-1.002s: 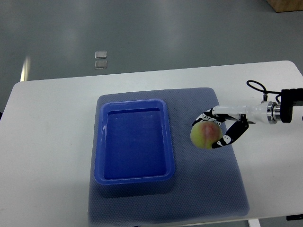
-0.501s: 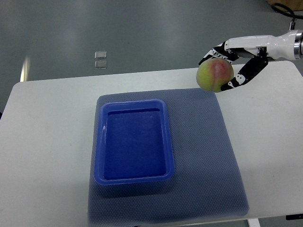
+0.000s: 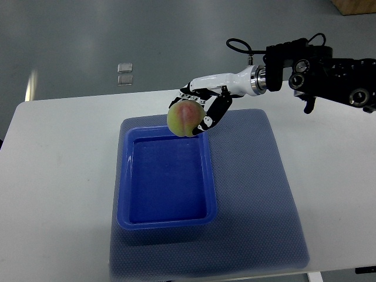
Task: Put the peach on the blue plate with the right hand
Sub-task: 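Lower the peach into the blue tray with the right hand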
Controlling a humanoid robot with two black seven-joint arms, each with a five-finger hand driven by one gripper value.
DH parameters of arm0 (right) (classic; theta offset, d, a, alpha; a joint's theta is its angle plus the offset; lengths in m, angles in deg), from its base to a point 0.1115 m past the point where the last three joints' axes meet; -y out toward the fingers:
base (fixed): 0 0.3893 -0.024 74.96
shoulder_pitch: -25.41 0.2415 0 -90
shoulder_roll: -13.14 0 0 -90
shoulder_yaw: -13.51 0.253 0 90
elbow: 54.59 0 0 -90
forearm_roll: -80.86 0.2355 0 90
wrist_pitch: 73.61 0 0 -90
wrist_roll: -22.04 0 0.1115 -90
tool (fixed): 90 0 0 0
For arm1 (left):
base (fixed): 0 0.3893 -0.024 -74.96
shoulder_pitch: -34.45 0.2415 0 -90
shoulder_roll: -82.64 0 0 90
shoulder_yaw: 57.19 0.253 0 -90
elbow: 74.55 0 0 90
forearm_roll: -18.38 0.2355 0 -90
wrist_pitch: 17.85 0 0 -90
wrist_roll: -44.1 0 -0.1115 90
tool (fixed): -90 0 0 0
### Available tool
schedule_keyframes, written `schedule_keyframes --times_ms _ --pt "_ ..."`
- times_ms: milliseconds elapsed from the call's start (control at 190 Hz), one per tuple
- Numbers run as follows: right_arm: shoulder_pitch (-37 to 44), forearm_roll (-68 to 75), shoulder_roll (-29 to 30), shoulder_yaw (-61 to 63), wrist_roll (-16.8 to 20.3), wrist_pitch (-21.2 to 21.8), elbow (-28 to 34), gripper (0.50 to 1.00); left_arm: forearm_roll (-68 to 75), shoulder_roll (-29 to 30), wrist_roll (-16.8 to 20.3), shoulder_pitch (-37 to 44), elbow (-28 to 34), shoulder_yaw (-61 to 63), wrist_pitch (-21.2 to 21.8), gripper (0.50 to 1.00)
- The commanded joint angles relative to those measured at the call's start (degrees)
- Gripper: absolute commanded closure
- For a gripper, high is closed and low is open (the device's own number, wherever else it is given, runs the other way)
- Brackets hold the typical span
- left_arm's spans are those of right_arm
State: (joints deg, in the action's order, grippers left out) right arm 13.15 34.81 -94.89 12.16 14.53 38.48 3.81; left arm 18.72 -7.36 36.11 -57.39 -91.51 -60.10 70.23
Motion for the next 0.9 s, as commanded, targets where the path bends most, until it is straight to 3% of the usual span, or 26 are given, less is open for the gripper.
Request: schedule_keyframes --times_ms 0,21,190,411,575,580,628,680,728,733,770,828,833,844,897 --pt "-1.4 -0.2 5.2 -0.1 0.0 -0.7 -3.6 1.000 0.0 0.0 0.0 0.0 0.0 0.0 0.0 0.500" --pt "-2.8 -0.8 8.7 -0.1 0.0 -1.0 -6.7 1.000 0.0 0.0 0.0 0.0 0.0 0.0 0.0 0.500" --pt "-6.0 -1.3 15.0 -0.1 0.1 -1.3 -11.6 1.000 0.0 0.0 0.0 0.0 0.1 -0.1 0.0 0.500" --pt "-8.0 -3.7 17.5 -1.5 0.0 -1.4 -14.1 1.000 0.0 0.0 0.0 0.0 0.7 0.0 0.0 0.500" --pt "-9.6 -4.3 17.9 -2.0 0.0 -1.4 -14.6 0.951 0.0 0.0 0.0 0.0 0.9 0.0 0.0 0.500" --pt "-9.8 -5.0 17.9 -2.0 0.0 -1.4 -14.7 0.910 0.0 0.0 0.0 0.0 0.9 0.0 0.0 0.500" --pt "-9.9 -5.4 17.9 -2.0 0.0 -1.4 -14.7 0.881 0.0 0.0 0.0 0.0 0.9 0.0 0.0 0.500" --pt "-10.0 -5.4 17.9 -2.0 -0.1 -1.4 -14.7 0.804 0.0 0.0 0.0 0.0 0.9 0.0 0.0 0.500" --pt "-10.0 -5.4 17.9 -2.0 -0.1 -1.4 -14.7 0.803 0.0 0.0 0.0 0.0 0.9 0.0 0.0 0.500" --pt "-10.0 -5.5 17.9 -2.1 -0.1 -1.4 -14.7 0.698 0.0 0.0 0.0 0.0 0.9 0.0 0.0 0.500" --pt "-10.1 -5.5 17.9 -2.1 -0.1 -1.3 -14.8 0.652 0.0 0.0 0.0 0.0 0.9 0.0 0.0 0.500" --pt "-10.1 -5.5 17.9 -2.1 -0.1 -1.3 -14.8 0.644 0.0 0.0 0.0 0.0 0.9 0.0 0.0 0.500" --pt "-10.0 -5.4 17.7 -1.9 -0.1 -1.2 -14.7 0.603 0.0 0.0 0.0 0.0 0.9 0.0 0.0 0.500" --pt "-10.0 -5.4 17.6 -1.9 -0.1 -1.2 -14.7 0.591 0.0 0.0 0.0 0.0 0.9 0.0 0.0 0.500" --pt "-9.8 -5.3 17.2 -1.6 -0.1 -1.2 -14.7 0.576 0.0 0.0 0.0 0.0 0.9 0.0 0.0 0.500"
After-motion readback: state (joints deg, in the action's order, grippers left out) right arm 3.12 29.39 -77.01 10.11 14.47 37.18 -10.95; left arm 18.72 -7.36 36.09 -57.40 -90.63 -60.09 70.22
